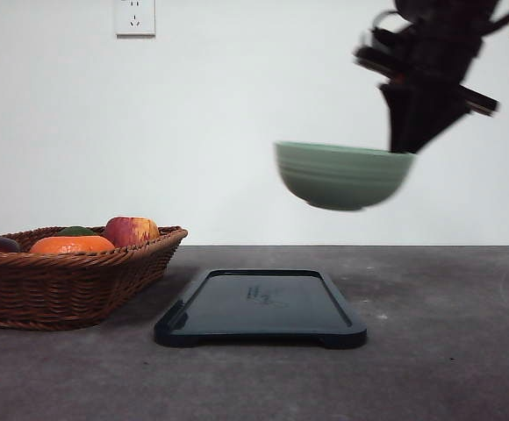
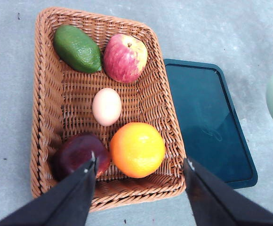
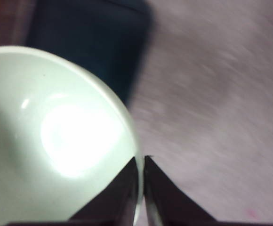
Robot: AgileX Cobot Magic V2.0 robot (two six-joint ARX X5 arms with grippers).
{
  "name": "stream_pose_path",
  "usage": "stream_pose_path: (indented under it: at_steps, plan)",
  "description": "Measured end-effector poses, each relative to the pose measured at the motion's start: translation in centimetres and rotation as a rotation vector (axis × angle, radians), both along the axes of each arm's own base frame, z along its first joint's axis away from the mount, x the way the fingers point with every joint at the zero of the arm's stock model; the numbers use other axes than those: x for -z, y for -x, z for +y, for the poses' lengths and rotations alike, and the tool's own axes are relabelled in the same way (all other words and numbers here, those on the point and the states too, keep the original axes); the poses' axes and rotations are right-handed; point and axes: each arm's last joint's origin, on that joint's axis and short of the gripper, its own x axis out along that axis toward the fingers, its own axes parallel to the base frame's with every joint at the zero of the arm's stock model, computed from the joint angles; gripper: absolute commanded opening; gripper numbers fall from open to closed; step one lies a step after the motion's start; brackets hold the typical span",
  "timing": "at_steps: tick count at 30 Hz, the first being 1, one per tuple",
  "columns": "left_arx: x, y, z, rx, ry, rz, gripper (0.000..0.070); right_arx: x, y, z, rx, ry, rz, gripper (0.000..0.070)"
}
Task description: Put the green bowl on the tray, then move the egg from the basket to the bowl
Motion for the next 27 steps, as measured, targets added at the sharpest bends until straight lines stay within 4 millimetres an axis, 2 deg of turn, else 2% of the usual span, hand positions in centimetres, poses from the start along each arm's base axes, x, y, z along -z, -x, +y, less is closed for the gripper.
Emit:
stream_pose_path:
  at_steps: [5, 11, 23, 27]
  plan:
    - [0.0, 0.0, 0.0, 0.000, 0.000, 0.000, 0.0351, -0.7, -0.6, 2.7, -0.058, -0.015, -0.028, 0.0000]
    - [0.0, 0.0, 0.0, 0.000, 0.000, 0.000, 0.0351, 1.7, -2.3, 5.0, -0.079, 0.011, 0.034, 0.0000]
    - [0.0, 0.0, 0.0, 0.000, 0.000, 0.000, 0.0351, 6.4, -4.4, 6.4, -0.079, 0.069, 0.127, 0.0000]
    - [0.0, 0.0, 0.0, 0.000, 0.000, 0.000, 0.0351, 6.9, -4.8, 6.6, -0.074, 0.079, 0.108, 0.0000]
